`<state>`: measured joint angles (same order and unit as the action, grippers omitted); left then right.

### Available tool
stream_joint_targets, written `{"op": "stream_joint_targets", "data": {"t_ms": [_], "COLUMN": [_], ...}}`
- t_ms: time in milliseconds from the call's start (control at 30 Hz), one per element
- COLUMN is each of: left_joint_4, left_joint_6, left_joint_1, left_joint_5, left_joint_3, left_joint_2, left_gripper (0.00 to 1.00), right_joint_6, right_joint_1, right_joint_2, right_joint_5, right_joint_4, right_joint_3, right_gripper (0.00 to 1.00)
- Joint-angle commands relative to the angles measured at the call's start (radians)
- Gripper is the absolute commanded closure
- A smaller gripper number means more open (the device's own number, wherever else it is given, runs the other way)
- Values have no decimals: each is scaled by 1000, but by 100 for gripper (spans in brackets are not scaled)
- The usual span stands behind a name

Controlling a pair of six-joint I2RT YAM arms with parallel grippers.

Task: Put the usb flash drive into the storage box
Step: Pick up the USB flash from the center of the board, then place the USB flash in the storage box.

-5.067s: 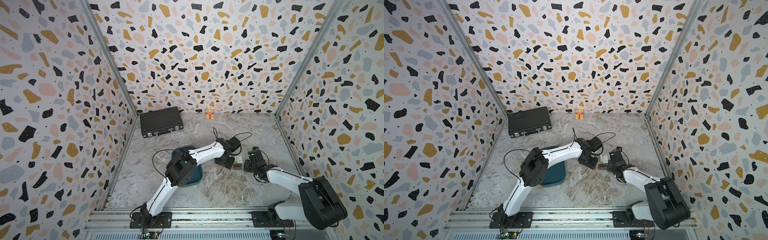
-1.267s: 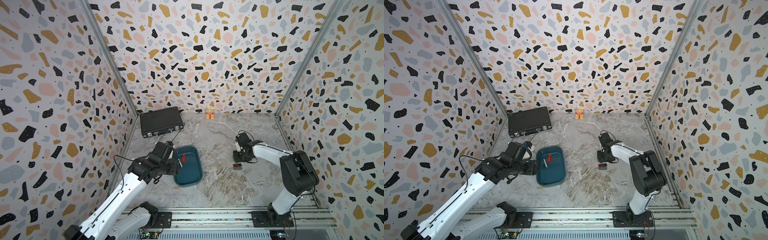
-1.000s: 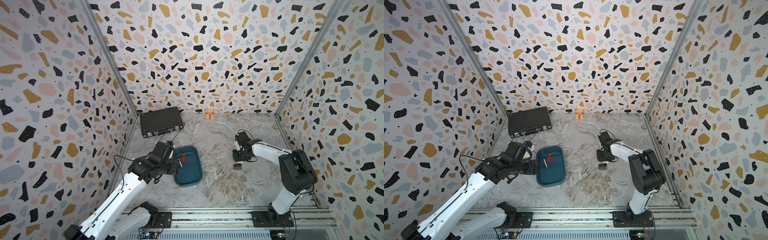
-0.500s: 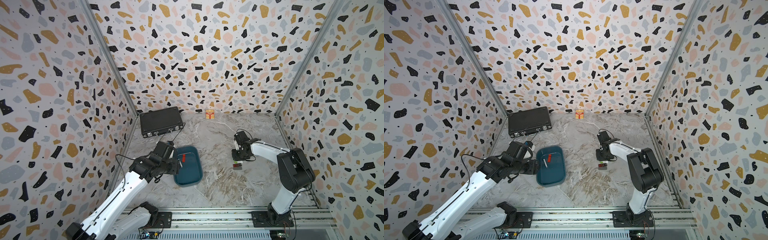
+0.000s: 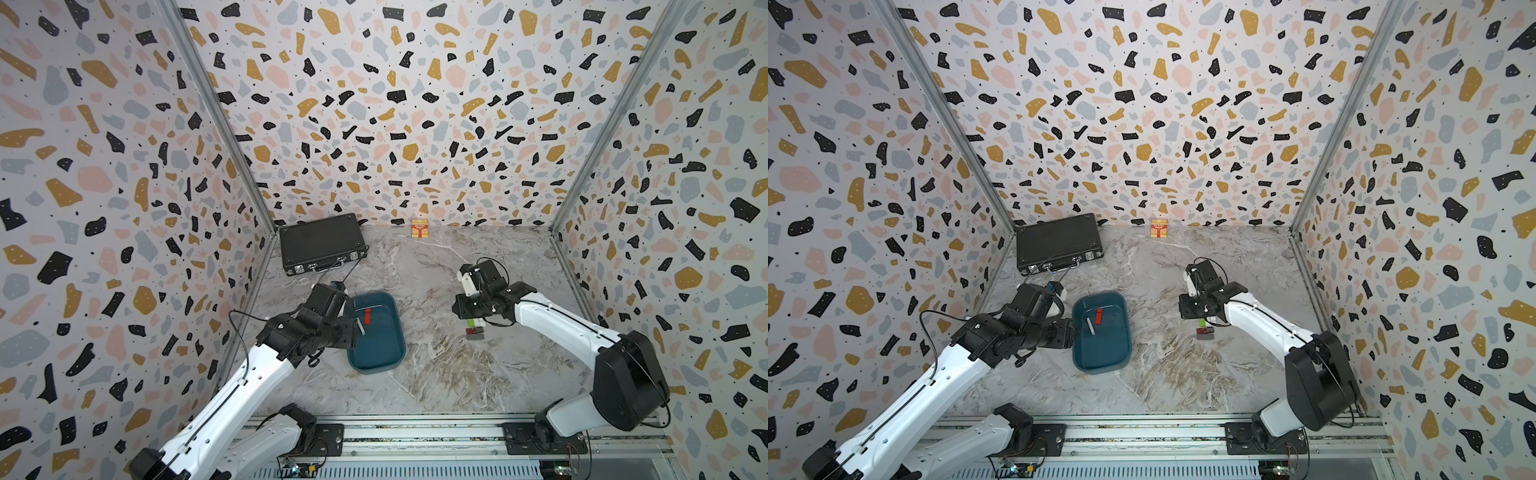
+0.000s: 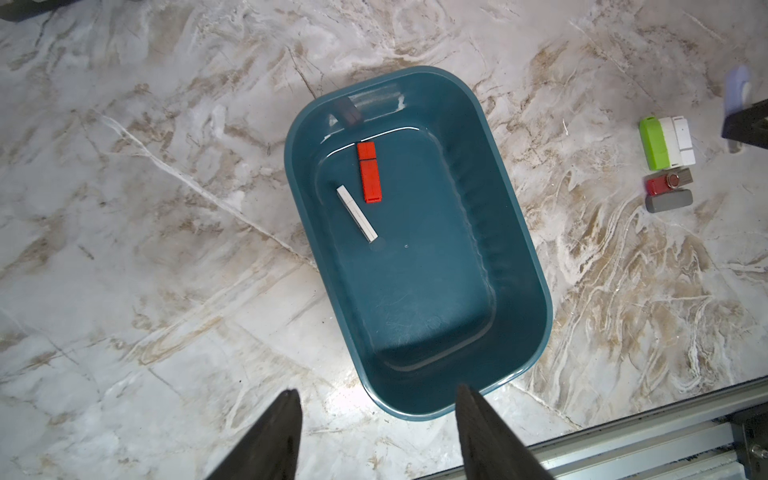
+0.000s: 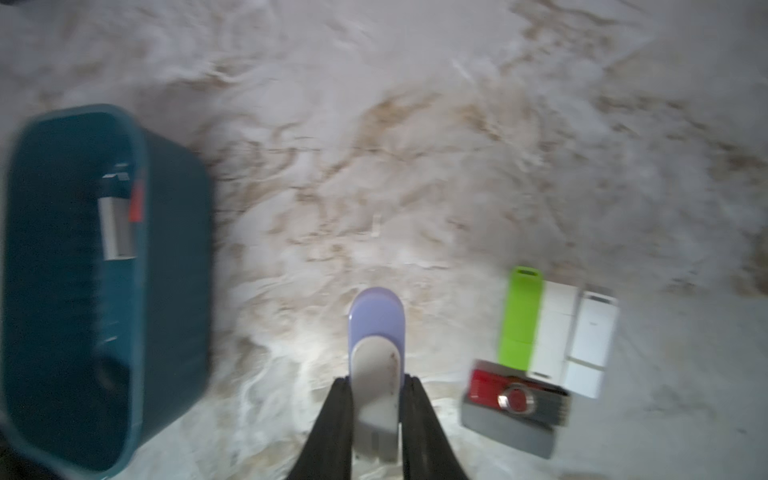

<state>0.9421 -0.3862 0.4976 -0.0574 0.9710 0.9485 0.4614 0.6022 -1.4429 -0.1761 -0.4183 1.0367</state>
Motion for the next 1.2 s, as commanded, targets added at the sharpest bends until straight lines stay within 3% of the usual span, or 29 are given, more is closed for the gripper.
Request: {"op": "stream_joint_targets", "data": {"t_ms": [0, 133, 333, 800, 1167], "left_joint_4": [5, 5, 3, 9, 5], "left_joint_6": [-16, -24, -26, -30, -28], "left_joint_1": [-6, -7, -6, -6, -6], "left_joint_5": [-49, -74, -84, -90, -85], "left_joint_3": [-5, -9, -12, -9, -12], "left_joint_2": [-22, -47, -49, -37, -40], "left_gripper": [37, 37, 37, 37, 37], "right_joint_6": [123, 149, 148, 152, 122], "right_joint_1": [117, 251, 345, 363, 363], "right_joint_2": [8, -82, -247, -597, -689], "right_joint_5": [-57, -26, 16, 97, 142], "right_joint_4": [75, 90, 88, 73, 0], "right_joint_3": [1, 97, 227, 485, 633], "right_gripper": [86, 86, 86, 82, 69]}}
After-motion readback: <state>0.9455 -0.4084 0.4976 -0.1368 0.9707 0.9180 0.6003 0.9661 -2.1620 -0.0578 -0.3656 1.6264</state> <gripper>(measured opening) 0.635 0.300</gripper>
